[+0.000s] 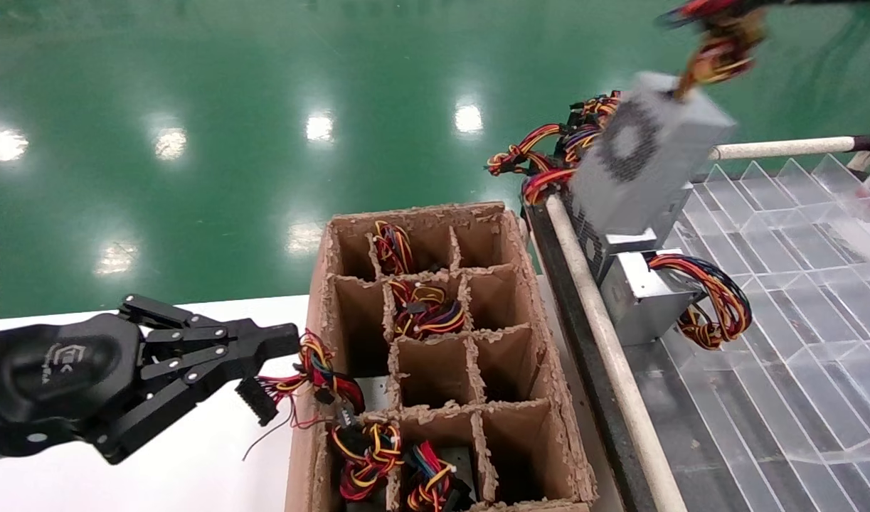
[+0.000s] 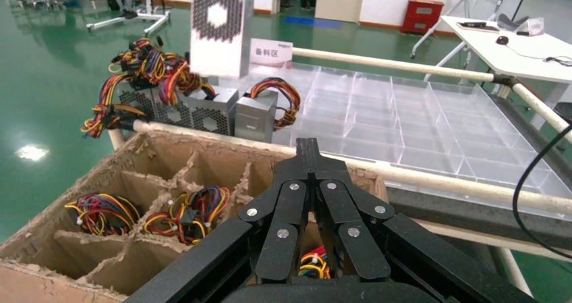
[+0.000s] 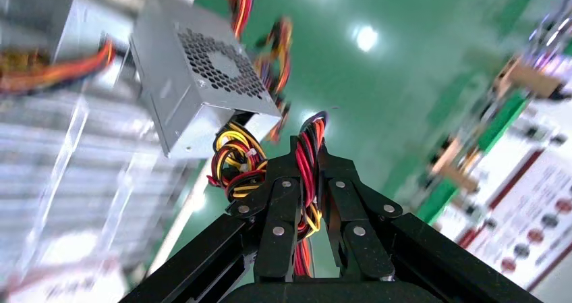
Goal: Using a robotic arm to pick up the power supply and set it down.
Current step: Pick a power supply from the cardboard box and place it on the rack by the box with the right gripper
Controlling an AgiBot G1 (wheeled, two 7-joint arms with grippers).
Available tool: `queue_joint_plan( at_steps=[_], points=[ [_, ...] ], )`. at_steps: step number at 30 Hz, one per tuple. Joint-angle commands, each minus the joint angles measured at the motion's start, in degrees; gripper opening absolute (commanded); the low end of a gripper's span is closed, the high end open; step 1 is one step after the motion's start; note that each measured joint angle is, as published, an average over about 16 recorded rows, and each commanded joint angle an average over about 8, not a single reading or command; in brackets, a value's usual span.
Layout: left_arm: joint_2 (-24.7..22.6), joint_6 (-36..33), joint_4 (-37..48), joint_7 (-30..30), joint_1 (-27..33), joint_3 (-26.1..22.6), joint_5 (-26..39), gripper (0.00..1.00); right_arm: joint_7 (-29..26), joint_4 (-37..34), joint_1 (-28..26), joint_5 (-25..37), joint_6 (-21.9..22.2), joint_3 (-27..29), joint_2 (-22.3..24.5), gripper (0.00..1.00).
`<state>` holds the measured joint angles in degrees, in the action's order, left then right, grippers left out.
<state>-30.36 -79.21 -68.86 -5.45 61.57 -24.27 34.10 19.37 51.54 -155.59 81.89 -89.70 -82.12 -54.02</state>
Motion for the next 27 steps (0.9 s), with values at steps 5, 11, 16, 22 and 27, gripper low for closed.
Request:
queue_joint_plan(
  at_steps=[5,11,16,22,27],
  points=[
    [0.0,0.0,0.0,0.0,0.0,0.0,0.0,0.0,0.3,-1.1,-1.6,5.2,0.8,-3.3,0.3,0.0],
    [0.0,0.0,0.0,0.0,0.0,0.0,0.0,0.0,0.9,-2.9,0.0,7.6,2.0,-5.2,1.6,0.0],
    [0.0,0.0,0.0,0.0,0.0,0.0,0.0,0.0,2.1,-5.6,3.6,7.1,3.3,-5.9,3.0,0.0],
    [0.0,0.0,0.0,0.0,0.0,0.0,0.0,0.0,5.2,-10.6,8.5,4.9,5.4,-5.7,3.4,0.0],
    [0.0,0.0,0.0,0.0,0.0,0.0,0.0,0.0,8.7,-16.0,11.5,3.7,8.0,-5.3,2.0,0.0]
  ],
)
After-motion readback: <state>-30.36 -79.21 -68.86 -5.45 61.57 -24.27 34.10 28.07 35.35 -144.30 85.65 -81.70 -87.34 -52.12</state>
